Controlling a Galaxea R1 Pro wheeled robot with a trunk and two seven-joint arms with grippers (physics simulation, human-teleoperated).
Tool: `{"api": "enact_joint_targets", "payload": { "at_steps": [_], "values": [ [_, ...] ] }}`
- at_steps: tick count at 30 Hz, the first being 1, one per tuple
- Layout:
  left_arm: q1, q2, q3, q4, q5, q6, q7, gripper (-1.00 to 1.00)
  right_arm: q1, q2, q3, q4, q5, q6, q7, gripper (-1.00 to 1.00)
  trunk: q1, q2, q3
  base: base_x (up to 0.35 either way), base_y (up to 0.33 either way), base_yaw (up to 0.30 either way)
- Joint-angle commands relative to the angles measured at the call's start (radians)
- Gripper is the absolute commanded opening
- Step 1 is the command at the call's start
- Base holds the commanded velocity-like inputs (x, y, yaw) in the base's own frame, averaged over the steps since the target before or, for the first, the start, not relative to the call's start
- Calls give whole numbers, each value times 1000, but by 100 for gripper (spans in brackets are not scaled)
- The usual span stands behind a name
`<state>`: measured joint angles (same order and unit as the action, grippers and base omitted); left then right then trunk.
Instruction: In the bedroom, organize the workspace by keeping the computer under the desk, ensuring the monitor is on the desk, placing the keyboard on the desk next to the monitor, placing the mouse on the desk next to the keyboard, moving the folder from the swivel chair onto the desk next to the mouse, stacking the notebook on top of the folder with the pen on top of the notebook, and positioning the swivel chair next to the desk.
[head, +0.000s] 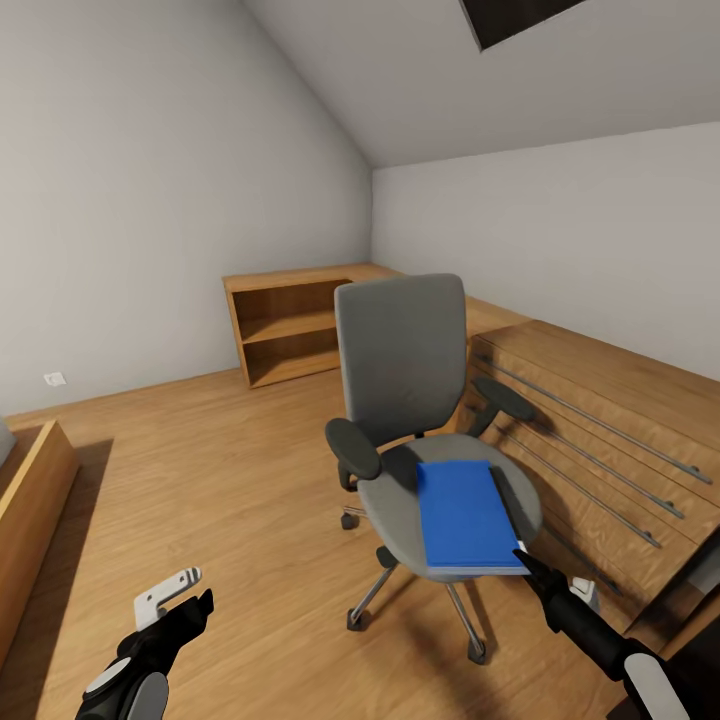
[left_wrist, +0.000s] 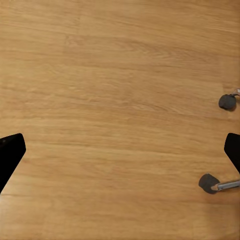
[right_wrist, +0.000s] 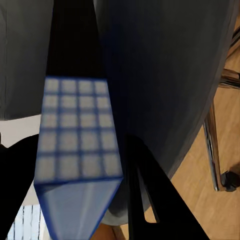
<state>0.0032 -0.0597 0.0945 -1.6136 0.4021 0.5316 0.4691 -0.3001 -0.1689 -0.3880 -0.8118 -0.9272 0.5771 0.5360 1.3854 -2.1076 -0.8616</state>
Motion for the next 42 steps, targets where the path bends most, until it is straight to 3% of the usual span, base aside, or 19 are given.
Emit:
{"api": "enact_joint_targets", "payload": {
  "at_steps": [1,14,25,27,28,29,36,39,42],
  "values": [
    [0,0,1,-2,11,2,6,100,-1,0,-3,0,-4,7,0,-100,0,0,-1,0,0,0],
    [0,-1,1,-2,11,3,6,100,-1,0,-2,-9,-2,6,4,-100,-42,77,34,0,0,0],
    [0,-2,0,-2,11,2,6,100,-1,10,-2,-70,-1,6,5,-100,-84,154,68,0,0,0],
    [0,-2,1,-2,11,2,6,100,0,34,-4,-105,0,6,5,-100,-92,168,74,-36,0,0],
    [0,-2,1,-2,11,2,6,100,2,64,-5,-152,2,6,4,-100,-96,175,78,-222,0,0],
    [0,-2,1,-2,11,2,6,100,3,78,-6,-176,3,5,4,-100,-100,182,81,-264,0,0],
    [0,-2,1,0,11,2,6,100,7,124,-6,-279,12,-16,-11,-100,-127,231,103,-293,0,0],
    [0,-2,-1,1,11,3,6,100,16,165,-6,-400,62,-90,-105,-100,-138,252,112,-70,0,0],
    [0,-2,-1,1,11,3,6,100,43,198,-6,-493,83,-141,-178,-100,-150,273,121,-22,0,0]
  ]
}}
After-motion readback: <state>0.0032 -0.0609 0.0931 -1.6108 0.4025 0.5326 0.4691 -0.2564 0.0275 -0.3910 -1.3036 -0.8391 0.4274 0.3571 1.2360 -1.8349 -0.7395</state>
